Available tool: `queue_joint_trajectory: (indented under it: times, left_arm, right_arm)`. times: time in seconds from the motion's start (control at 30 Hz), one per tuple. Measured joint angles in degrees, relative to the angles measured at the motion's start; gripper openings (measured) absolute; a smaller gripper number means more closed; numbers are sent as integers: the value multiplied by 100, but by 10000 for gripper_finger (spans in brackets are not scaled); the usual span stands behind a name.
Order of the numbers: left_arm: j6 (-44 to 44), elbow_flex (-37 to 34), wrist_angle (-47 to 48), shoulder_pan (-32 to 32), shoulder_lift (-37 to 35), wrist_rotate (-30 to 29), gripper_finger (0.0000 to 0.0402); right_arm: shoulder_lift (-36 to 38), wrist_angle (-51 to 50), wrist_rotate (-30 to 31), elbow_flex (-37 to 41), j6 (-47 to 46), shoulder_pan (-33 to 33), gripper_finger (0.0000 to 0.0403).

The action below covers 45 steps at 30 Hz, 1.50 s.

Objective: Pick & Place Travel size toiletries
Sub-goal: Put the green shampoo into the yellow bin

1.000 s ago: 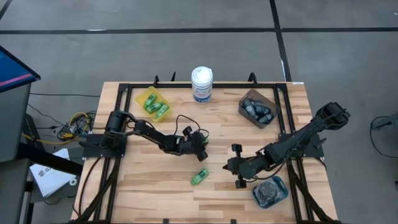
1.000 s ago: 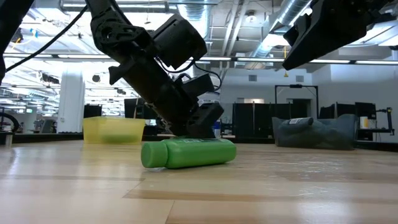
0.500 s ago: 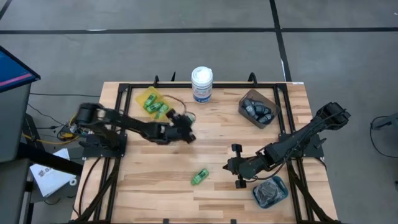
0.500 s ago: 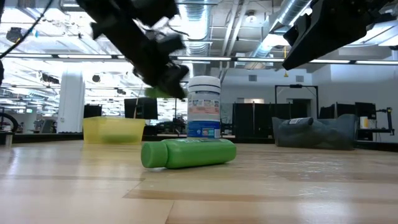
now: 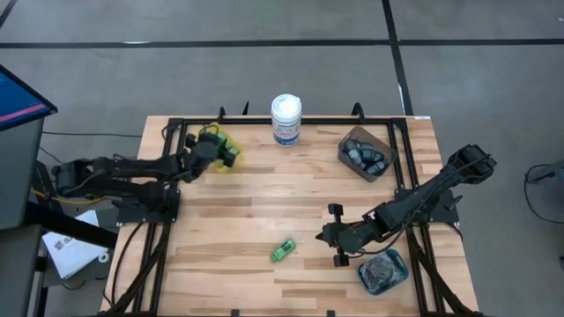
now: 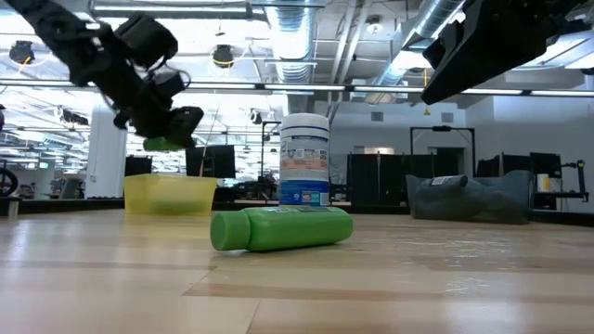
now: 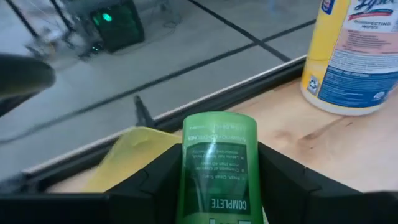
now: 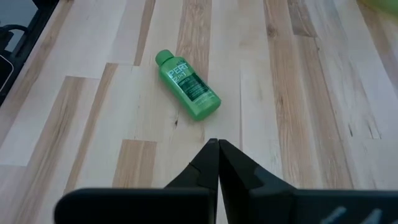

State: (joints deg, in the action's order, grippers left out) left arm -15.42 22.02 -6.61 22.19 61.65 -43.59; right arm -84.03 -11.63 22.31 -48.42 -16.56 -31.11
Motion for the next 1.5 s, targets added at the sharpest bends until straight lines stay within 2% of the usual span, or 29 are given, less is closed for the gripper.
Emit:
queue_joint_trajectory:
  times: [0.13, 0.2, 0.73, 0.93, 1.07, 1.17, 1.23, 1.37, 1.5]
  left_arm:
    - [10, -262, -706, 512, 83, 765, 171]
    - [44, -345, -1029, 643, 258, 949, 171]
    - [168, -363, -1740, 802, 1547, 992, 177]
    - [289, -361, -1797, 802, 1561, 999, 234]
    - [306, -332, -1785, 750, 1269, 1428, 283]
    - [188, -232, -1820, 421, 805, 1965, 307]
    - [148, -168, -1833, 24, 503, 2114, 314]
    - [146, -102, -1828, -1054, 98, 2142, 314]
    - [-74, -59, -1800, -2284, 104, 2036, 307]
  right_arm:
    - [0, 28, 0, 0, -2, 2, 1]
    - [0, 33, 0, 0, -2, 2, 1]
    - [0, 12, 0, 0, -2, 2, 1]
    - [0, 12, 0, 0, -42, -2, 1]
    - [0, 12, 0, 0, -42, -2, 1]
    - [0, 12, 0, 0, -44, -2, 1]
    - [0, 15, 0, 0, -44, -2, 1]
    - [0, 19, 0, 0, -44, 0, 1]
    - [0, 29, 0, 0, -45, 0, 1]
